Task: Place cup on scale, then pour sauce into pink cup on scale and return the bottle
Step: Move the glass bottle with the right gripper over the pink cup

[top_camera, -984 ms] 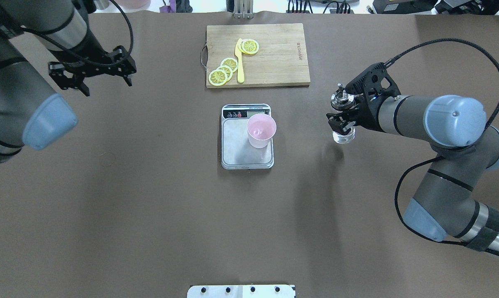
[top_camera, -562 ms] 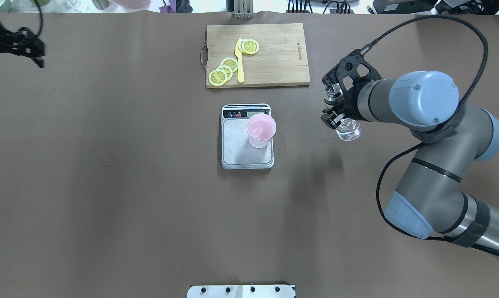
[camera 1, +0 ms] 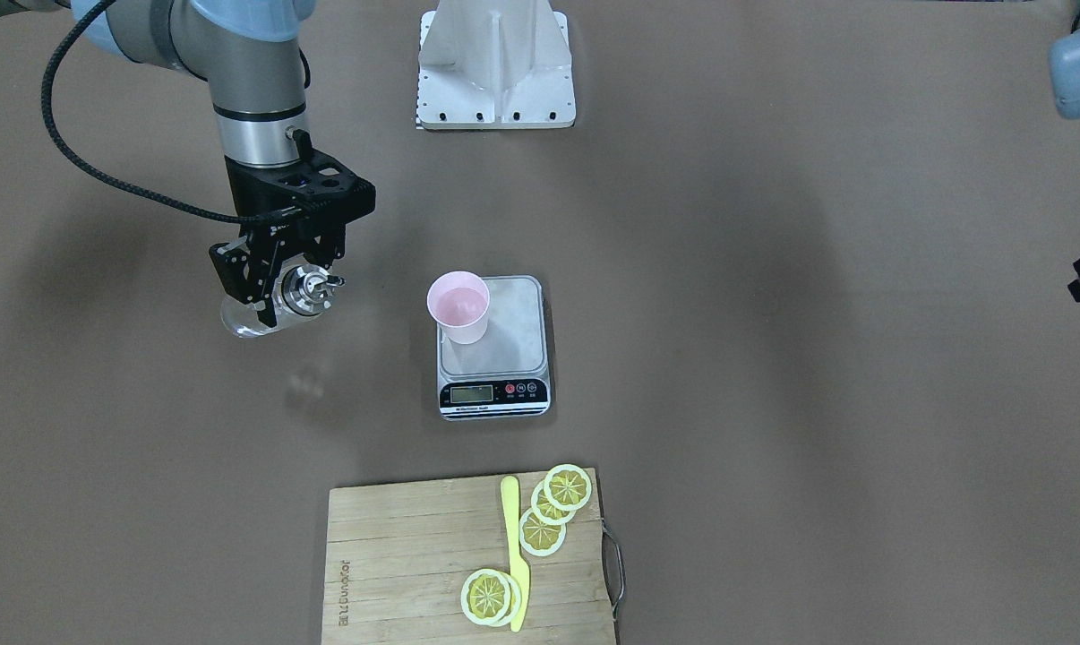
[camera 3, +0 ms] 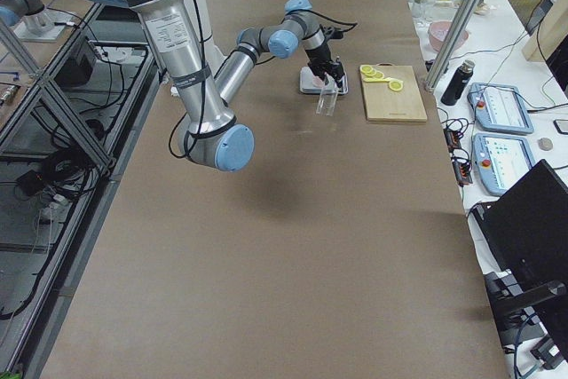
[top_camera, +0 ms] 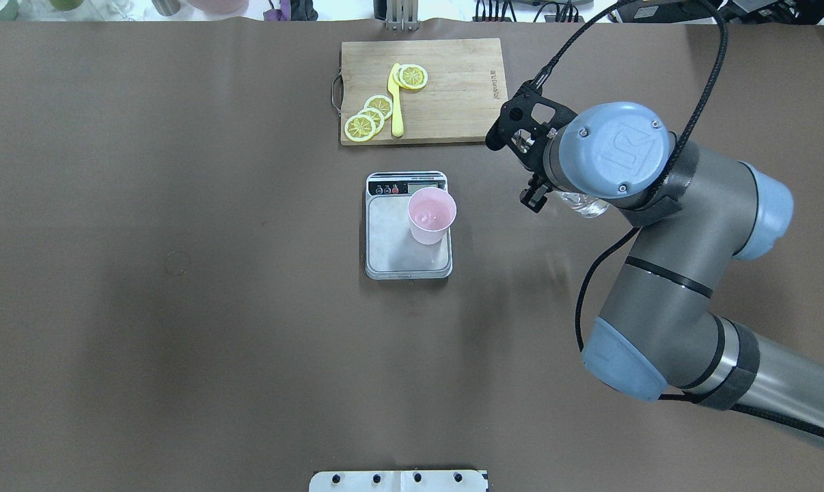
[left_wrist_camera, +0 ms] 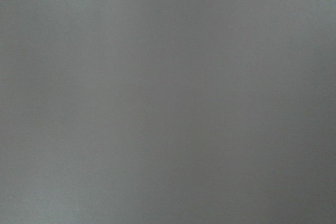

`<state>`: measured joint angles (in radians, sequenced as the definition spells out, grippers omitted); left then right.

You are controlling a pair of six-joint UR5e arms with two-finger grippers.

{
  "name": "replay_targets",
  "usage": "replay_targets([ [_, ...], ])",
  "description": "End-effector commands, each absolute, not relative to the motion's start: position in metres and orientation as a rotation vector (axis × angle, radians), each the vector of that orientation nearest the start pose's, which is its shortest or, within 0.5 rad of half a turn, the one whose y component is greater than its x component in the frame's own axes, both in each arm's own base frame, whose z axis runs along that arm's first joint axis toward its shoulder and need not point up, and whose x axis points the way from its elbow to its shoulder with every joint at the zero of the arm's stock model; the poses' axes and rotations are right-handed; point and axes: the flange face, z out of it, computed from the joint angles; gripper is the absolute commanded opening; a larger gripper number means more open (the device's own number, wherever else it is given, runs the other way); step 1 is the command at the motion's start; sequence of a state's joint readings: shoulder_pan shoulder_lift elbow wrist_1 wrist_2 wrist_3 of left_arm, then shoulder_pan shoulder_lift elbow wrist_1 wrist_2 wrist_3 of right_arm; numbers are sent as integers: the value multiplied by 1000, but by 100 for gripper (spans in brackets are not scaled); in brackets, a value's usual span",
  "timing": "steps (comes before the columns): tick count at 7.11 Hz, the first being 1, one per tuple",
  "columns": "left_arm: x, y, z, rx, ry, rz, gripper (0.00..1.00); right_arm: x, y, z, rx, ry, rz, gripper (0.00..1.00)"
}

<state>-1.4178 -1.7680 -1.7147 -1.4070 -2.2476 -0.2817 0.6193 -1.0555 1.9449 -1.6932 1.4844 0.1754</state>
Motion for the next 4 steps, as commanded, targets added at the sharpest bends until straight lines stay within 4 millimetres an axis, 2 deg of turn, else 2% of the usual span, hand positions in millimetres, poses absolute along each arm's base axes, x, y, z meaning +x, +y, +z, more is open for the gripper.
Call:
replay_targets([
  [1,-14,-535,581,10,737,-27,99,-428,-449,225,744,-256,-790,0],
  [3,-19,-501,608,5,737,-12,99,-451,-450,180,714,-145,-867,0],
  [4,-19,-483,621,27,740,1,99,-461,-455,177,708,-114,-907,0],
])
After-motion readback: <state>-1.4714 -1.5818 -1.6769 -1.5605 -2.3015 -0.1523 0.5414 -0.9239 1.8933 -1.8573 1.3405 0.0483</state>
